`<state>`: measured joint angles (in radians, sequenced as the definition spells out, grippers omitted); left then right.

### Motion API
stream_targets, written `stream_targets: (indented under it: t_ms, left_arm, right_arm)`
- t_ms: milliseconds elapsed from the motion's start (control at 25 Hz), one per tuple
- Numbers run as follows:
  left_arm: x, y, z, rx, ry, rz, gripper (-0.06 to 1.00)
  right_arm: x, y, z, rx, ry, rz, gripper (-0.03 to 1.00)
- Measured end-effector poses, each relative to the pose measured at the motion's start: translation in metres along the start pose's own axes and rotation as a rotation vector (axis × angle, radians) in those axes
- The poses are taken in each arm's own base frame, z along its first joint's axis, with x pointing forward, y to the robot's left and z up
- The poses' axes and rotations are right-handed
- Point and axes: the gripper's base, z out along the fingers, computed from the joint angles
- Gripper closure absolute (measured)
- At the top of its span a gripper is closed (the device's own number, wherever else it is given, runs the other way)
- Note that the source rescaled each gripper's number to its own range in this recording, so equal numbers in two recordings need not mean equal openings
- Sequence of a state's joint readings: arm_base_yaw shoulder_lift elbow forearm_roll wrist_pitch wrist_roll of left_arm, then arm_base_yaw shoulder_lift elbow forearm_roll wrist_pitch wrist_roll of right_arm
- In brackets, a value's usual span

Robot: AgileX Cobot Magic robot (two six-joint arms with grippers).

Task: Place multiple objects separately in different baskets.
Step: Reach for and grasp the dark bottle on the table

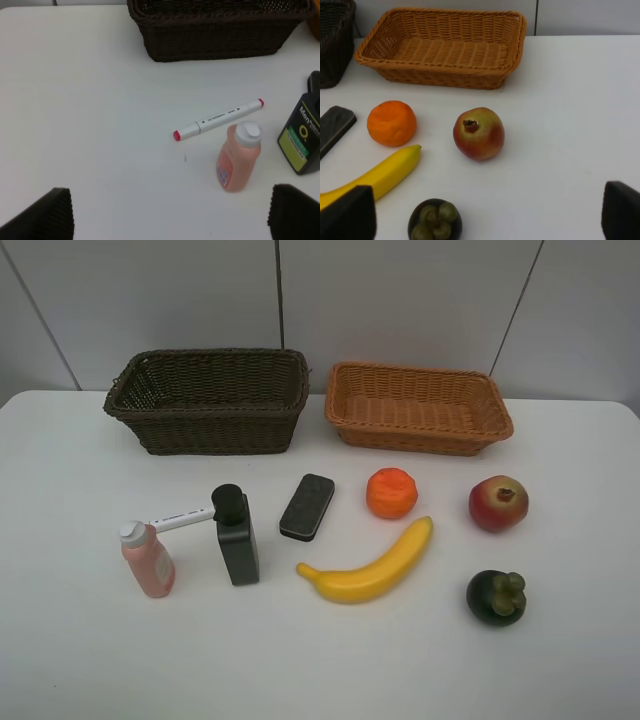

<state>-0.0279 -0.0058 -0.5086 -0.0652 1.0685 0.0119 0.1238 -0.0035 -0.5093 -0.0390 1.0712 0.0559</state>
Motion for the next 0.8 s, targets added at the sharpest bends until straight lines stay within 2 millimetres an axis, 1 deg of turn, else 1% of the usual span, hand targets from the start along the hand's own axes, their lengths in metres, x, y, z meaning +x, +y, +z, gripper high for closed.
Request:
stream_targets:
  t_ms: [640,720,800]
  left_arm:
    - [0.0,0.0,0.0,0.0,-0.001,-0.002,-0.01]
    - [-0.002,0.0,0.003,-0.001,0.023,-0.005,-0.01]
    - [-0.007,0.001,0.012,-0.002,0.095,-0.008,-0.01]
  right_arm:
    - [0.0,0.0,0.0,0.0,0.0,0.0,-0.03]
    - [0.0,0.0,0.0,0.0,0.0,0.0,-0.03]
    - [0.0,0.0,0.0,0.0,0.0,0.0,-0.03]
